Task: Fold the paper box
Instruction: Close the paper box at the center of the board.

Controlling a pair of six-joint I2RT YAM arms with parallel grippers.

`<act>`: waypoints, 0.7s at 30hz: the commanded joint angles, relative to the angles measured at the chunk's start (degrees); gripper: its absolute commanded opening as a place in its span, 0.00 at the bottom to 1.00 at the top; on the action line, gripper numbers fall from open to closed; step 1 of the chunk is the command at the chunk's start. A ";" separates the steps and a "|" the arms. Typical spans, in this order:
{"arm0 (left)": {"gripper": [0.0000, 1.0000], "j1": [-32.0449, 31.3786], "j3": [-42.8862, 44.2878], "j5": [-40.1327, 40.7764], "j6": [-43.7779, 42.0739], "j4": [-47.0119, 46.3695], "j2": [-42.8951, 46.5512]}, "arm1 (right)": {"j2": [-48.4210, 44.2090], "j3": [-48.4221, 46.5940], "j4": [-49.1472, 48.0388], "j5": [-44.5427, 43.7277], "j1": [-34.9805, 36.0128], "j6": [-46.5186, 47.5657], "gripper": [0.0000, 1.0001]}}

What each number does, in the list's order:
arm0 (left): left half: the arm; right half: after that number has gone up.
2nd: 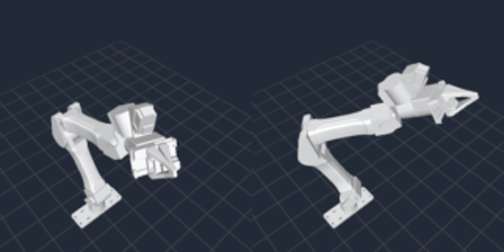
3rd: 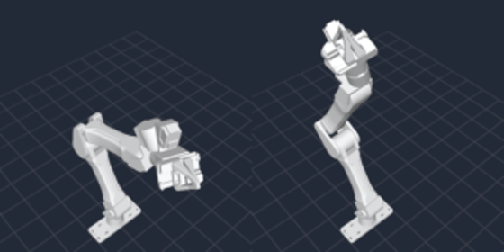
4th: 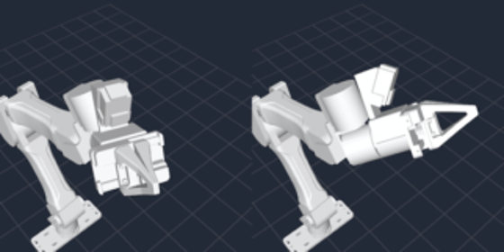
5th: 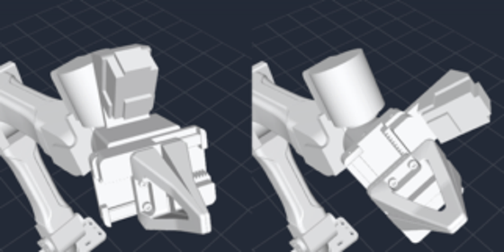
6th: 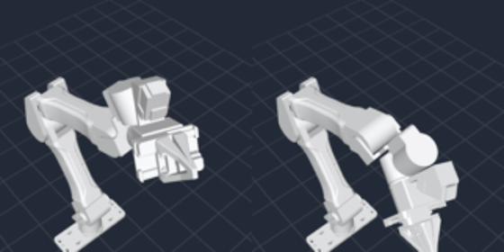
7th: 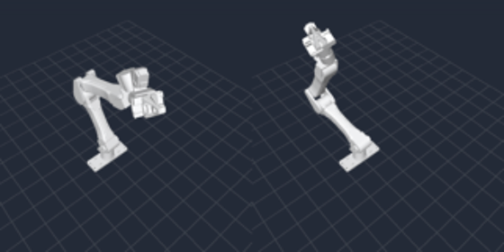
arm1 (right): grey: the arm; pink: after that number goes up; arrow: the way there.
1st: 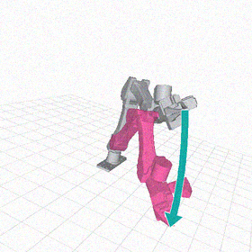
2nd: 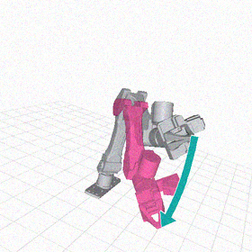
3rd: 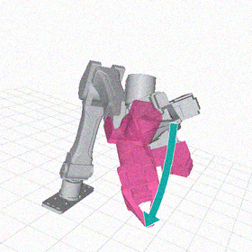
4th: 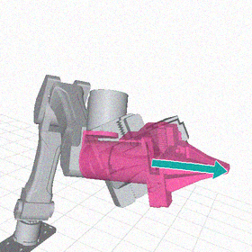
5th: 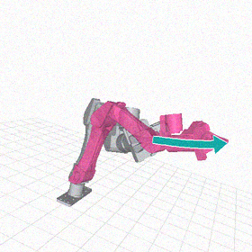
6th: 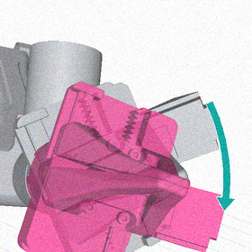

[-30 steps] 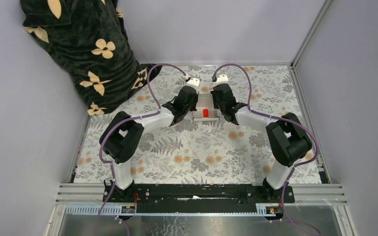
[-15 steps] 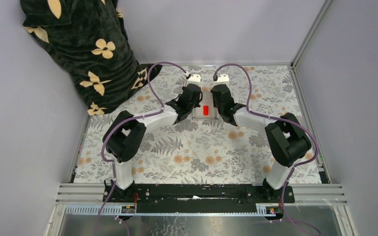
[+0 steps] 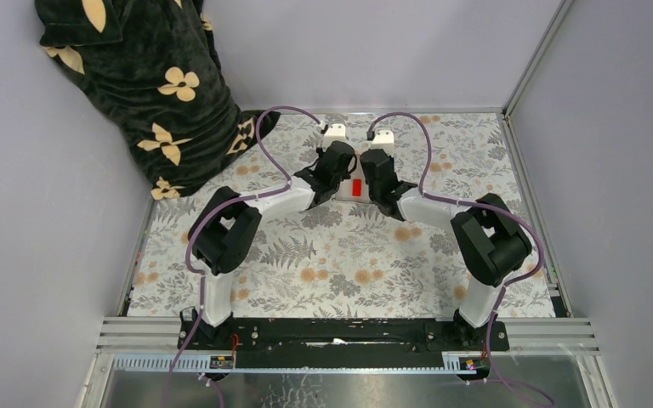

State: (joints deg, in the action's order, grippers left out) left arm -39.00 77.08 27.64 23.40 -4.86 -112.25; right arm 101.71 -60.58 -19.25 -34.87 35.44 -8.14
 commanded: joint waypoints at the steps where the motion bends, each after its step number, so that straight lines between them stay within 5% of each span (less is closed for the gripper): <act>1: 0.00 -0.81 2.97 2.28 3.42 -0.10 -2.06 | 2.18 -2.53 -6.92 -3.27 2.01 -1.98 0.00; 21: 0.00 -1.86 -3.52 5.83 7.55 -4.00 -0.49 | 2.46 -0.02 -9.33 -8.80 3.32 -6.67 0.00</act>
State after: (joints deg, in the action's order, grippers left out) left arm -39.29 75.13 31.94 29.15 -7.81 -113.71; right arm 105.08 -60.45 -25.04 -40.71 37.23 -12.10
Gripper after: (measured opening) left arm 0.011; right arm 0.065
